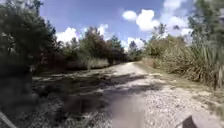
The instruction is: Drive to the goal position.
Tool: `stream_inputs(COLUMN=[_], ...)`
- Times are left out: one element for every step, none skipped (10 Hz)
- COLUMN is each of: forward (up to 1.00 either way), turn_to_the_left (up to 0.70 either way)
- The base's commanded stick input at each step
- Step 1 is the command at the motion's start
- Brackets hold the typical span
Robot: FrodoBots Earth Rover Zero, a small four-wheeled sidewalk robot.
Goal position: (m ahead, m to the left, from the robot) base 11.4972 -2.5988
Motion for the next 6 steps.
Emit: stream_inputs(forward=[0.85, 0.85, 0.85, 0.85, 0.85, 0.85], turn_to_the_left=[0.0, 0.0, 0.0, 0.0, 0.0, 0.0])
